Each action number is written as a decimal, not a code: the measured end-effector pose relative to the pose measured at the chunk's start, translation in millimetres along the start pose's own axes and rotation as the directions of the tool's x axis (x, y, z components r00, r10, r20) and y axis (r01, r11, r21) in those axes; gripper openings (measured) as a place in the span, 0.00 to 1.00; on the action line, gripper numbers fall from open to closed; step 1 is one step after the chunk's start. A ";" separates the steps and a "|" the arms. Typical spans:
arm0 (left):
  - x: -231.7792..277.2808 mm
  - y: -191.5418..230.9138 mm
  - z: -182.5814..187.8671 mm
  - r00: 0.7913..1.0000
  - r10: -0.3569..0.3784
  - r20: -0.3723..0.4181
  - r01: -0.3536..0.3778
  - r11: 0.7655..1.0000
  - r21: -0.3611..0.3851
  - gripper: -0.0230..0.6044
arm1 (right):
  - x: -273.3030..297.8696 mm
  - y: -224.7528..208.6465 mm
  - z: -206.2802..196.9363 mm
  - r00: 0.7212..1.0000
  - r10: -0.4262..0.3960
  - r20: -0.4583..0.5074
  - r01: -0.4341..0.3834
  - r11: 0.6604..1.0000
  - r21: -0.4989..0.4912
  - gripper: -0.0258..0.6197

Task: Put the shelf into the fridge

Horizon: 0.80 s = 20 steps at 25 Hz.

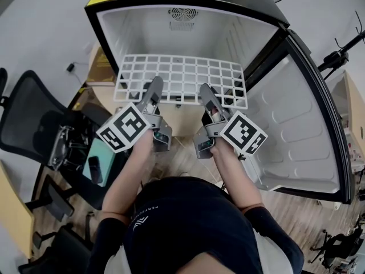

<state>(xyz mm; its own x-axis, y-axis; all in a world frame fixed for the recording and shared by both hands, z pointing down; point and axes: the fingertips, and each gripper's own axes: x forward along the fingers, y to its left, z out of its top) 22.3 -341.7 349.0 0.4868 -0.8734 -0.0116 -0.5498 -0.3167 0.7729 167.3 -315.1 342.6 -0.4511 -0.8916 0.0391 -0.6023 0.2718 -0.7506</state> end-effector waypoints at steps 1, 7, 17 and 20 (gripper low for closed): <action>0.2 -0.3 0.3 1.000 0.001 0.004 -0.001 1.000 0.000 0.25 | 0.6 -0.1 0.7 1.000 -0.001 -0.002 0.001 1.000 0.005 0.23; 5.1 -2.1 0.6 1.000 -0.001 -0.004 0.001 1.000 0.006 0.26 | 5.8 -3.0 7.6 1.000 -0.007 0.009 0.007 1.000 0.002 0.24; 18.5 2.6 4.2 1.000 -0.003 0.000 0.003 1.000 0.014 0.26 | 20.1 -10.3 14.4 1.000 -0.017 0.017 0.017 1.000 0.010 0.24; 20.6 2.9 5.5 1.000 -0.004 -0.001 0.004 1.000 0.014 0.26 | 22.2 -10.5 15.9 1.000 -0.021 0.021 0.021 1.000 0.012 0.24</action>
<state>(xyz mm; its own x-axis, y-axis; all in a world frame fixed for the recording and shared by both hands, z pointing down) 27.0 -362.6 347.5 0.4895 -0.8719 -0.0139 -0.5576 -0.3253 0.7637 174.1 -343.5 340.9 -0.4241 -0.9047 0.0412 -0.6039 0.2486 -0.7573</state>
